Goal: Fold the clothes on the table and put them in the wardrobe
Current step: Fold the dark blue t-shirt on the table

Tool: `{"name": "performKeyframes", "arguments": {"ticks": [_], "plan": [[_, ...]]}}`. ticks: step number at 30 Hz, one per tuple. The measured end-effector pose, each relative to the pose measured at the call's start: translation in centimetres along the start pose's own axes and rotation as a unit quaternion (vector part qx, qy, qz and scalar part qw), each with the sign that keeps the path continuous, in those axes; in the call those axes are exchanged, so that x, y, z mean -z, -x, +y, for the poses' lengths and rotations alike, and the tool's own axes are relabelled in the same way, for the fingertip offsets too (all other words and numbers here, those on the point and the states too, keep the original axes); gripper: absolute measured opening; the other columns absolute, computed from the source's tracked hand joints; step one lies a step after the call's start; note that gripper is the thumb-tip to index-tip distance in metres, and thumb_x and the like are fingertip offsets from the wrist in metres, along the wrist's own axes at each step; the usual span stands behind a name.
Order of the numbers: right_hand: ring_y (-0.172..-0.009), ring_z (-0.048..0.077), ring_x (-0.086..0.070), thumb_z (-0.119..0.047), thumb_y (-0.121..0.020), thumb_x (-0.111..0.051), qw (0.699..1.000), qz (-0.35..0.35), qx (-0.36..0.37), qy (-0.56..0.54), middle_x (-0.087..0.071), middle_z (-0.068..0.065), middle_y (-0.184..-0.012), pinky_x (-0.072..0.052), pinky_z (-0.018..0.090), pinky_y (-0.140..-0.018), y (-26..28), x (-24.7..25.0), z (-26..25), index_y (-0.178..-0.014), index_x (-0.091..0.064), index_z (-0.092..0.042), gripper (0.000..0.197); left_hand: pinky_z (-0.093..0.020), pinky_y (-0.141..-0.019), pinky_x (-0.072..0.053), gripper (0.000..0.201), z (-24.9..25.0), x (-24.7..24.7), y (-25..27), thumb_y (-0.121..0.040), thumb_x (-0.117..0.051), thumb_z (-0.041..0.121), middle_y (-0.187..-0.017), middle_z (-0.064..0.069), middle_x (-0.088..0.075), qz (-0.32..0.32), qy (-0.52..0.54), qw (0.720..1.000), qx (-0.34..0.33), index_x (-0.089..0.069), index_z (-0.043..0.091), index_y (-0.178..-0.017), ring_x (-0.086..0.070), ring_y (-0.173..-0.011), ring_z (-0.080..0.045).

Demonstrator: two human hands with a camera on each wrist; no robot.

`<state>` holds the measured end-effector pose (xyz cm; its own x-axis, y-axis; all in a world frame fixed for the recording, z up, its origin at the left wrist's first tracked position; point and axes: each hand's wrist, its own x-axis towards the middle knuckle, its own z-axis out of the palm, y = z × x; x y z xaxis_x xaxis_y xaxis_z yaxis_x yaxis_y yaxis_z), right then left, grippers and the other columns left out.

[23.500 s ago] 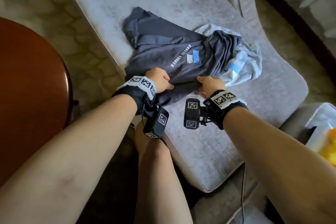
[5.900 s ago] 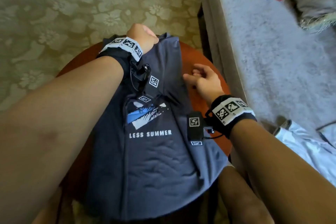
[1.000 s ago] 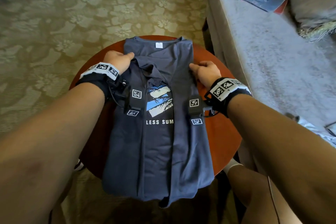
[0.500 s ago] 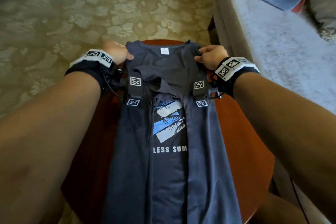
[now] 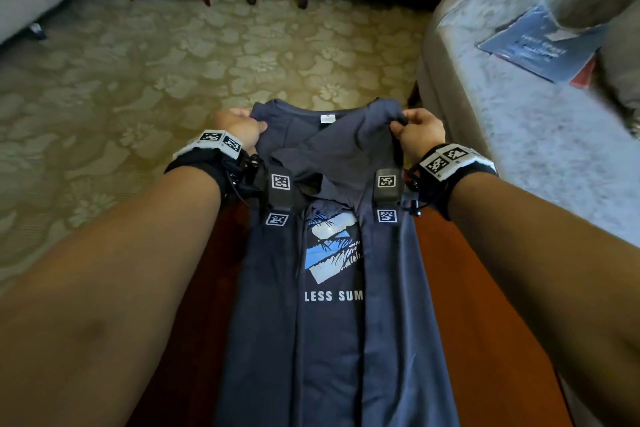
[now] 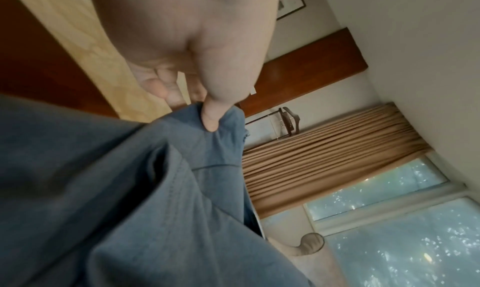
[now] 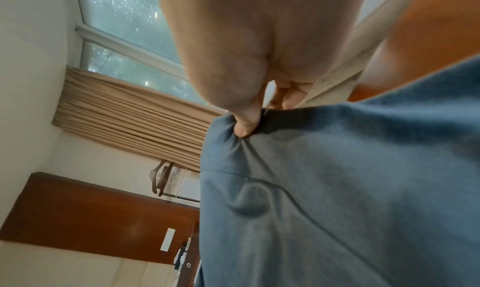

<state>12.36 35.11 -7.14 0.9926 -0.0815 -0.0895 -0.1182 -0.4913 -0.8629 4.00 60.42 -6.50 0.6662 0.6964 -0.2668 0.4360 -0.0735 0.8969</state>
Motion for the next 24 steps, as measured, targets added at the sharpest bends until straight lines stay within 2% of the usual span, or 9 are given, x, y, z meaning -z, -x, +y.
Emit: {"name": "performKeyframes", "arguments": {"ticks": [7,9,11,13,17,19,21,23,24], "plan": [[-0.088,0.011,-0.059,-0.009,-0.089,-0.068,0.996,0.049,0.034,-0.069,-0.063,0.0,-0.095,-0.05,0.022,-0.082,0.7,2.4,-2.6,-0.111,-0.067,-0.007,0.022,-0.014,-0.043,-0.038,0.029,3.4,1.2,2.4,-0.086,-0.07,0.008,-0.092,-0.007,-0.061,-0.012,0.054,0.997,-0.049,-0.066,0.004,-0.114,-0.056,-0.072,-0.013],[-0.085,0.01,-0.058,-0.007,-0.088,-0.068,0.995,0.047,0.03,-0.086,-0.063,-0.001,-0.092,-0.05,0.018,-0.075,2.5,3.7,-2.8,-0.108,-0.067,-0.008,0.02,-0.011,-0.046,-0.04,0.029,3.4,2.5,4.6,-0.085,-0.071,0.009,-0.095,-0.005,-0.062,-0.011,0.041,0.997,-0.057,-0.067,0.006,-0.113,-0.056,-0.069,-0.009],[-0.078,0.007,-0.057,-0.005,-0.087,-0.069,0.995,0.035,0.02,-0.096,-0.062,-0.005,-0.082,-0.047,0.014,-0.068,5.0,5.2,-2.9,-0.091,-0.065,-0.016,0.013,-0.016,-0.065,-0.046,0.032,3.1,4.2,7.0,-0.084,-0.073,0.011,-0.103,-0.005,-0.066,-0.018,0.034,0.998,-0.055,-0.066,0.009,-0.115,-0.06,-0.084,-0.012],[-0.075,0.009,-0.057,-0.003,-0.084,-0.069,0.993,0.021,0.019,-0.11,-0.06,-0.007,-0.075,-0.048,0.019,-0.069,7.7,6.7,-2.8,-0.076,-0.058,-0.023,0.025,-0.025,-0.076,-0.046,0.033,2.7,6.0,9.9,-0.083,-0.073,0.011,-0.112,-0.006,-0.067,-0.032,0.029,0.997,-0.059,-0.064,0.012,-0.115,-0.063,-0.096,-0.017],[-0.071,0.009,-0.056,0.005,-0.081,-0.067,0.992,-0.007,0.02,-0.121,-0.06,-0.005,-0.072,-0.05,0.019,-0.066,14.0,9.1,-1.4,-0.07,-0.058,-0.023,0.031,-0.036,-0.073,-0.046,0.037,0.9,9.3,15.7,-0.081,-0.069,-0.002,-0.105,-0.013,-0.066,-0.05,0.005,0.995,-0.08,-0.065,0.006,-0.116,-0.056,-0.093,-0.016],[-0.075,0.015,-0.06,0.006,-0.075,-0.063,0.995,-0.023,0.016,-0.097,-0.064,-0.002,-0.074,-0.054,0.027,-0.075,17.2,9.7,0.2,-0.066,-0.063,-0.023,0.03,-0.042,-0.084,-0.049,0.037,-1.0,10.5,18.1,-0.079,-0.065,-0.011,-0.111,-0.022,-0.067,-0.063,-0.029,0.995,-0.074,-0.067,0.001,-0.113,-0.057,-0.095,-0.017],[-0.075,0.018,-0.061,0.007,-0.076,-0.049,0.997,-0.063,0.013,-0.05,-0.068,0.001,-0.073,-0.053,0.034,-0.074,20.4,10.3,1.8,-0.063,-0.067,-0.024,0.038,-0.027,-0.067,-0.053,0.035,-3.4,11.4,20.1,-0.078,-0.054,-0.019,-0.096,-0.021,-0.07,-0.114,-0.077,0.987,-0.077,-0.074,0.006,-0.092,-0.059,-0.079,-0.019],[-0.06,0.01,-0.059,0.01,-0.081,-0.038,0.993,-0.115,-0.015,0.0,-0.07,-0.001,-0.067,-0.046,0.022,-0.057,23.2,11.0,3.1,-0.066,-0.07,-0.022,0.048,-0.016,-0.048,-0.046,0.05,-6.0,11.9,21.1,-0.08,-0.042,-0.017,-0.073,-0.011,-0.067,-0.132,-0.115,0.982,-0.07,-0.073,0.021,-0.069,-0.06,-0.061,-0.015],[-0.053,0.003,-0.056,0.01,-0.082,-0.036,0.992,-0.123,-0.032,0.017,-0.069,-0.007,-0.062,-0.042,0.014,-0.05,24.1,11.4,3.7,-0.067,-0.071,-0.022,0.049,-0.02,-0.051,-0.05,0.05,-7.1,11.9,21.3,-0.082,-0.041,-0.015,-0.073,-0.011,-0.067,-0.127,-0.12,0.983,-0.063,-0.074,0.021,-0.07,-0.064,-0.064,-0.017]]}}
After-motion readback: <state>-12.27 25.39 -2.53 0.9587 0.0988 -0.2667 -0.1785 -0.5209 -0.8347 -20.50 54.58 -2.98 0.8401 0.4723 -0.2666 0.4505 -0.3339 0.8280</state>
